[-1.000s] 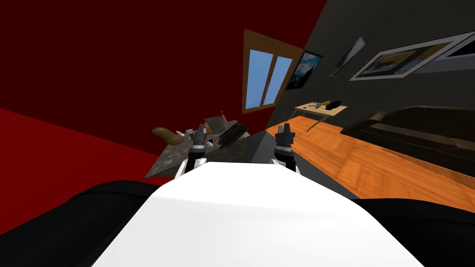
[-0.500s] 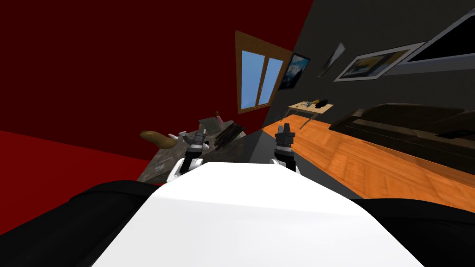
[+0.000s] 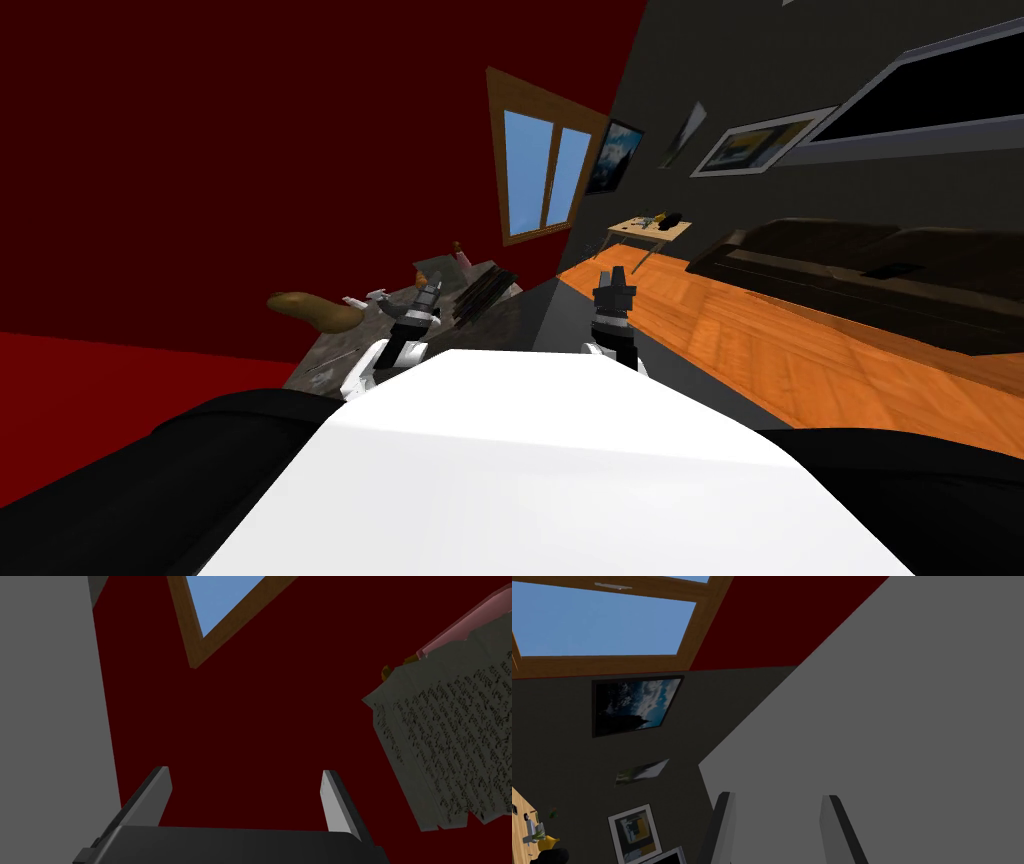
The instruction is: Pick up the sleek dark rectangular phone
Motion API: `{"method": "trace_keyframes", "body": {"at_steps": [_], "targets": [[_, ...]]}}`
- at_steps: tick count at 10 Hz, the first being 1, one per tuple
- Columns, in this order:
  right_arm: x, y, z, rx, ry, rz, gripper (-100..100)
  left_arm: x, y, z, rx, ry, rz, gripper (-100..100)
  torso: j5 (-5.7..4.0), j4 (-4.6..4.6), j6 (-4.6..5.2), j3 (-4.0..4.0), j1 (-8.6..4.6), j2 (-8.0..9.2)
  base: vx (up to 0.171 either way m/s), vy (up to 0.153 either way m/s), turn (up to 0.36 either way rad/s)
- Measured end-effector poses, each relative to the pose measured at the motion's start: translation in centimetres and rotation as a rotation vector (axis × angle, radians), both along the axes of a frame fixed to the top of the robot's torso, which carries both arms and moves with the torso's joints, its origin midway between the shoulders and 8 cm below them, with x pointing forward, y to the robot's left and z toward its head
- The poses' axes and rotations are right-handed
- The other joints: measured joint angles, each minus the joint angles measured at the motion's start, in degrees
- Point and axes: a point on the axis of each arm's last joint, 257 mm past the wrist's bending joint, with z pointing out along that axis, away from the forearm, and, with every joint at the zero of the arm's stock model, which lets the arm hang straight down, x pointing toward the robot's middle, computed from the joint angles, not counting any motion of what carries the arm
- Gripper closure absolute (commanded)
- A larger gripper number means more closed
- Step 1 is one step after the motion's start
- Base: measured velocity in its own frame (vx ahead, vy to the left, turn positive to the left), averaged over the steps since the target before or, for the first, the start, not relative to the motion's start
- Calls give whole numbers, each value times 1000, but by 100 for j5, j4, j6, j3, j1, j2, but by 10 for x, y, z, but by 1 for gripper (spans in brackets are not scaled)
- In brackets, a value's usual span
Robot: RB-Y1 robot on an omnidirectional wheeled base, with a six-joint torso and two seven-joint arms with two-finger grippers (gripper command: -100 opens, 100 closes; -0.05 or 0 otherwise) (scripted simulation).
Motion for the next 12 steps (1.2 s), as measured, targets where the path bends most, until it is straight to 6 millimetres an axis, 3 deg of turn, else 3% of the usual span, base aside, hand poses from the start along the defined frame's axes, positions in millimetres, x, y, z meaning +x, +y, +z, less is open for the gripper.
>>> {"method": "trace_keyframes", "body": {"at_steps": [5, 12], "targets": [[0, 0, 0, 0, 0, 0, 0, 9, 21, -18, 63, 111, 20, -100, 1, 0, -2, -1, 4, -1, 2, -24, -133], [0, 0, 0, 0, 0, 0, 0, 19, 68, -58, 137, 330, 76, -100, 3, 0, -5, 0, 13, -1, 1, -8, -122]]}}
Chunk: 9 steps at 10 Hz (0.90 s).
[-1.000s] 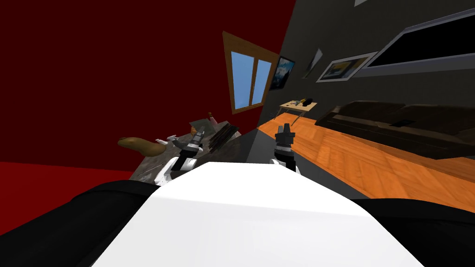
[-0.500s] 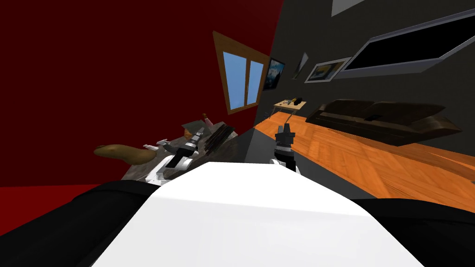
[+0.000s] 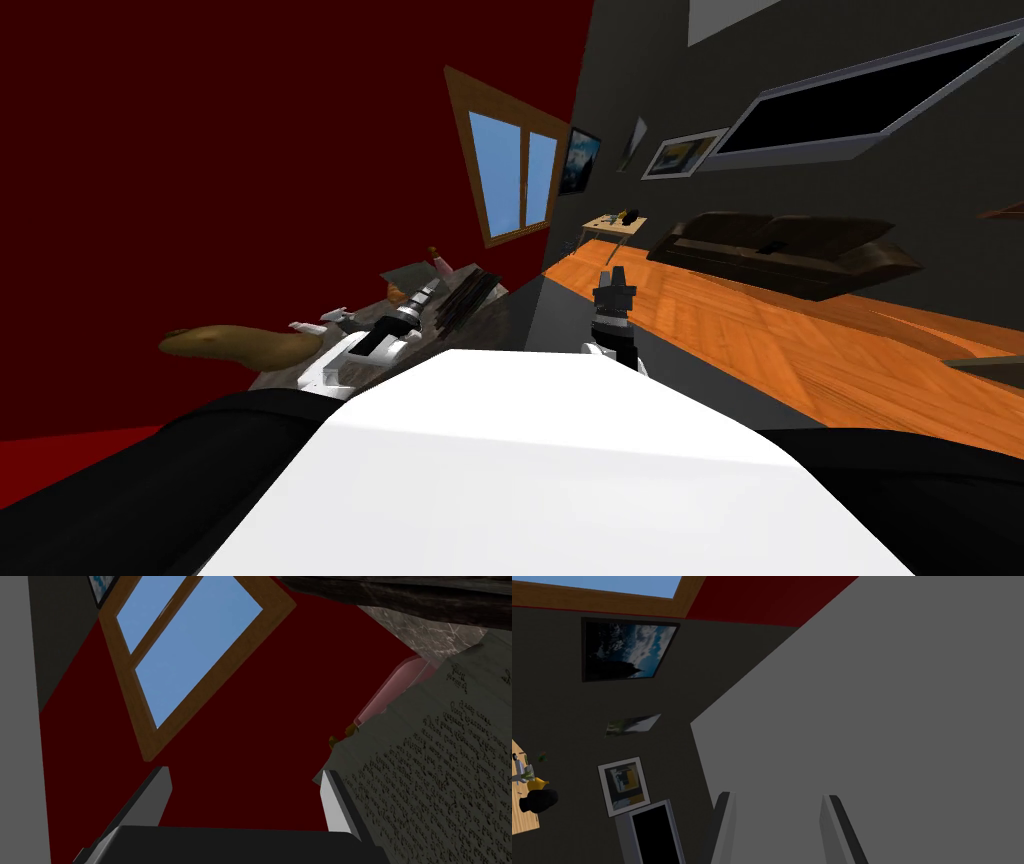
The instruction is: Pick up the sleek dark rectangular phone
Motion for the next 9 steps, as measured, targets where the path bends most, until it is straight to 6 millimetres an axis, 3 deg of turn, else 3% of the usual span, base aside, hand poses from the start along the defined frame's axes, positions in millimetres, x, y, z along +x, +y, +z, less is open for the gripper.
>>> {"method": "trace_keyframes", "body": {"at_steps": [9], "targets": [[0, 0, 0, 0, 0, 0, 0, -6, 57, -52, 51, 293, 105, -100, 2, 0, 2, 1, 8, 1, -5, 18, -114]]}}
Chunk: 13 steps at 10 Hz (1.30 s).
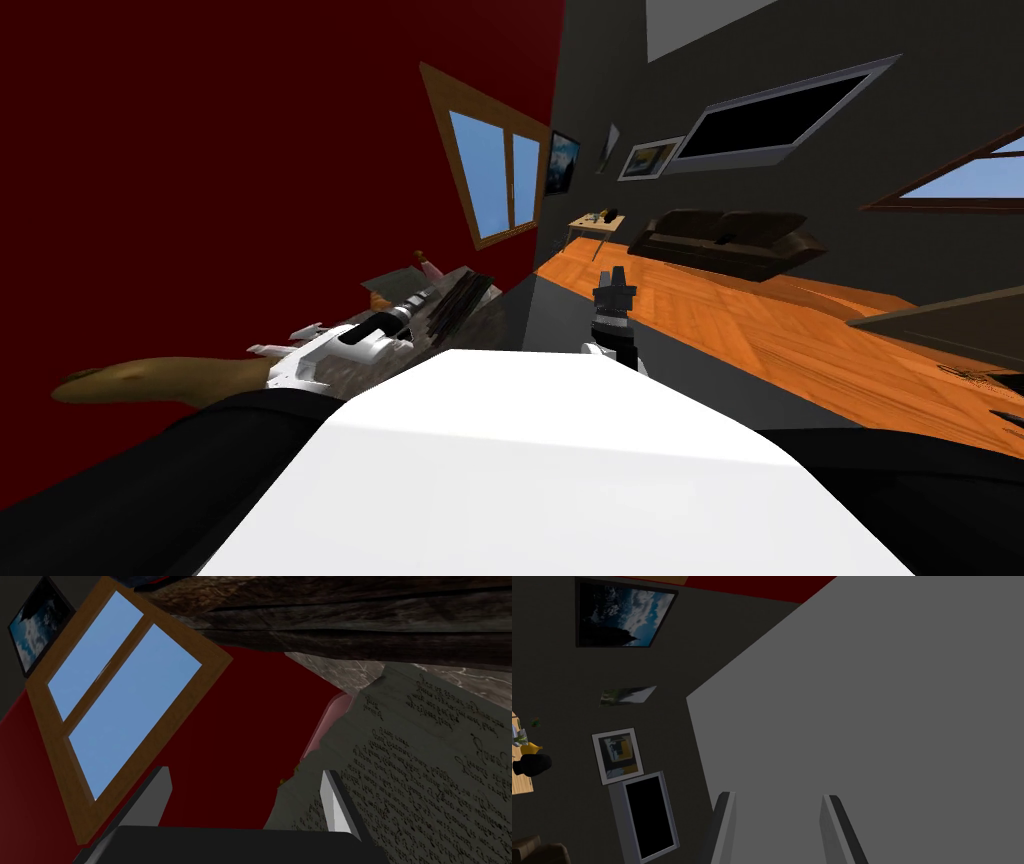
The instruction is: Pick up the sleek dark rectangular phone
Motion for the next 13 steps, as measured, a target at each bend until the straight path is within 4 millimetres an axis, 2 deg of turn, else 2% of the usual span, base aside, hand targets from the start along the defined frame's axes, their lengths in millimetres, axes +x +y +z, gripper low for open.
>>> {"method": "trace_keyframes", "body": {"at_steps": [1, 3, 9, 13], "targets": [[0, 0, 0, 0, 0, 0, 0, -4, 11, -14, 7, 51, 23, -100, 2, 0, -1, 0, 6, 1, -10, 35, -45], [0, 0, 0, 0, 0, 0, 0, -13, 31, -28, 15, 133, 59, -100, 1, 0, -3, 1, 0, 2, -9, 13, -51], [0, 0, 0, 0, 0, 0, 0, -31, 56, -56, 13, 306, 134, -100, 3, 0, -4, 0, 6, 0, -7, 26, -64], [0, 0, 0, 0, 0, 0, 0, -60, 77, -80, 4, 445, 196, -100, 3, 1, -4, 1, 7, 1, -9, 35, -44]]}}
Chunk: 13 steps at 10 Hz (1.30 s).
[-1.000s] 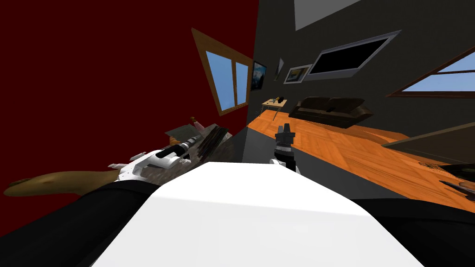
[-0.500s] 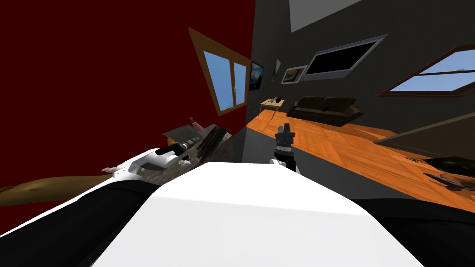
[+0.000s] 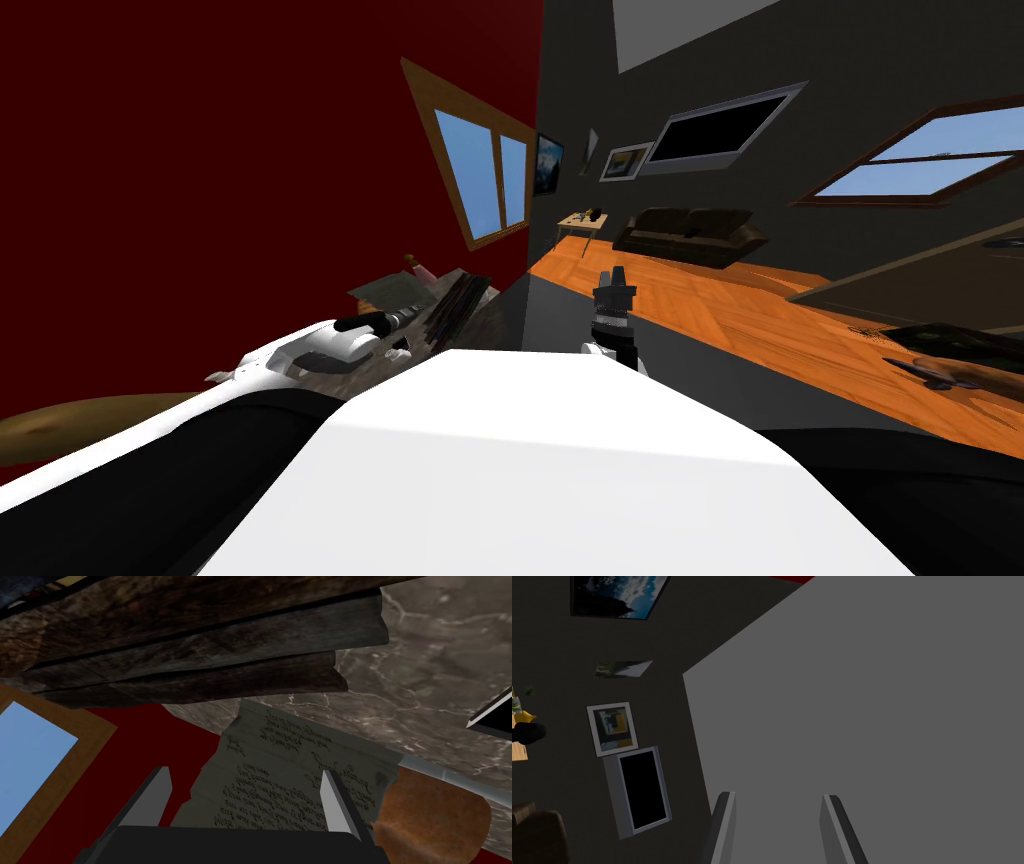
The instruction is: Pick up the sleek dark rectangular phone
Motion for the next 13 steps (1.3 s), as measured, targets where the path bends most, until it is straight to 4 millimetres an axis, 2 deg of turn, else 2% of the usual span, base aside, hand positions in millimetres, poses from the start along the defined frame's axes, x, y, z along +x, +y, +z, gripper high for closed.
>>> {"method": "trace_keyframes", "body": {"at_steps": [2, 5, 8, 11, 13], "targets": [[0, 0, 0, 0, 0, 0, 0, -7, 3, -8, -5, 51, 25, -100, -2, 0, 0, 0, -6, 1, -16, 34, -77], [0, 0, 0, 0, 0, 0, 0, -38, 17, -28, -17, 182, 87, -100, 1, 0, -1, 0, 7, -1, -8, 50, -46], [0, 0, 0, 0, 0, 0, 0, -63, 23, -44, -39, 282, 138, -100, -3, 2, -2, 4, -12, 8, -23, 10, -10], [0, 0, 0, 0, 0, 0, 0, -98, 28, -62, -70, 400, 196, -100, -3, 2, -3, 4, -14, 6, -15, 1, -3], [0, 0, 0, 0, 0, 0, 0, -101, 28, -64, -72, 410, 201, -100, -3, -1, -3, 0, -18, 1, 2, -1, -2]]}}
